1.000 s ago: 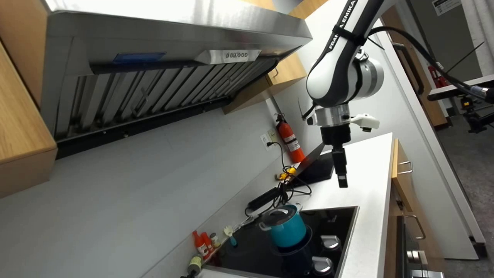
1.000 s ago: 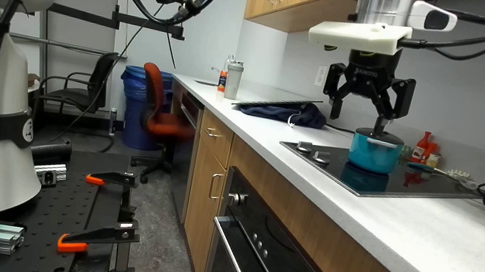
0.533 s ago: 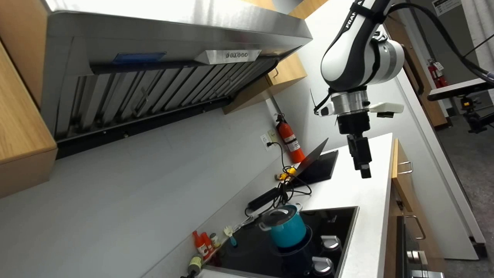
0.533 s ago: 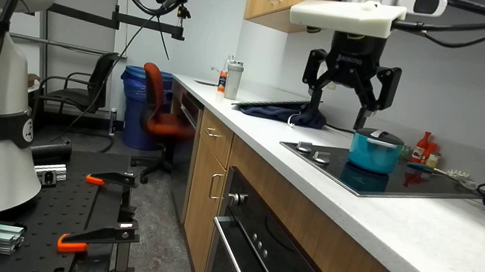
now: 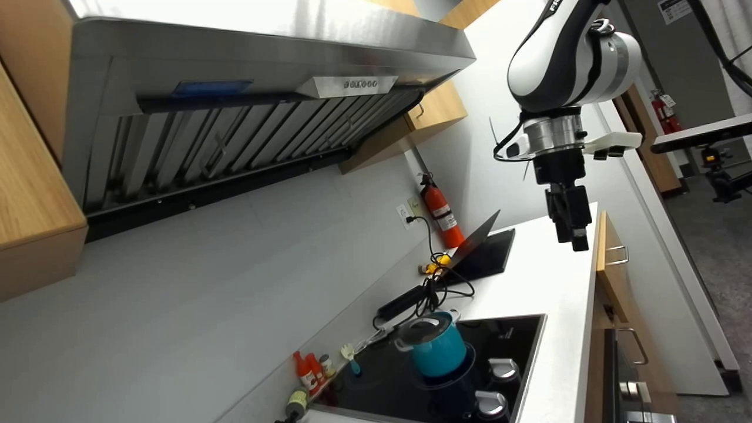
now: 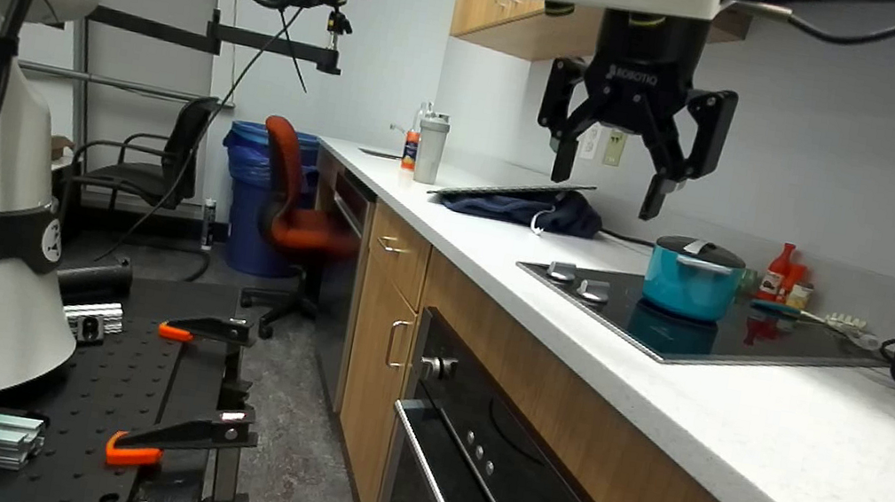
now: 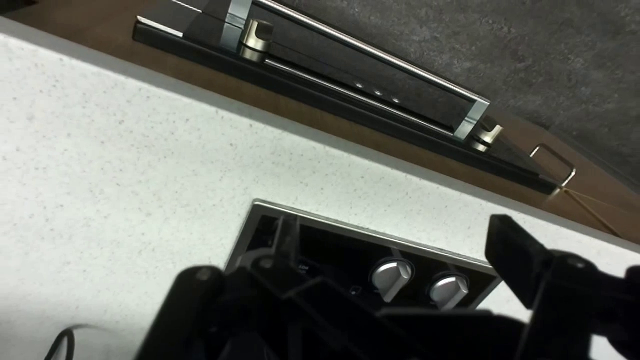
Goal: Put the lid on the pot
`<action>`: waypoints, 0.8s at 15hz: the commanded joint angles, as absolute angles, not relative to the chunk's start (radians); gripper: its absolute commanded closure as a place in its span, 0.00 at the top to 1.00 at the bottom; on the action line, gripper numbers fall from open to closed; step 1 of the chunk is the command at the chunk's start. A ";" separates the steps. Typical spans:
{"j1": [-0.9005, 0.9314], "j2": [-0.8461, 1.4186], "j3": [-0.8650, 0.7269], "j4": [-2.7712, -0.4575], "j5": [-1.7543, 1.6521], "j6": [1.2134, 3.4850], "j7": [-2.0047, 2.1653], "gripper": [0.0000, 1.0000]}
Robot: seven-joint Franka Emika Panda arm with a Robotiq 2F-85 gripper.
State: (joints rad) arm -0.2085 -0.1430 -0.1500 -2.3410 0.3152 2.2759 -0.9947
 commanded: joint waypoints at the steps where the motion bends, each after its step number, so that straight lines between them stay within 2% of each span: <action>1: -0.185 -0.199 -0.199 -2.369 0.321 2.234 -1.034 0.95; 12: -0.199 -0.212 -0.259 -2.331 0.280 2.116 -1.034 0.95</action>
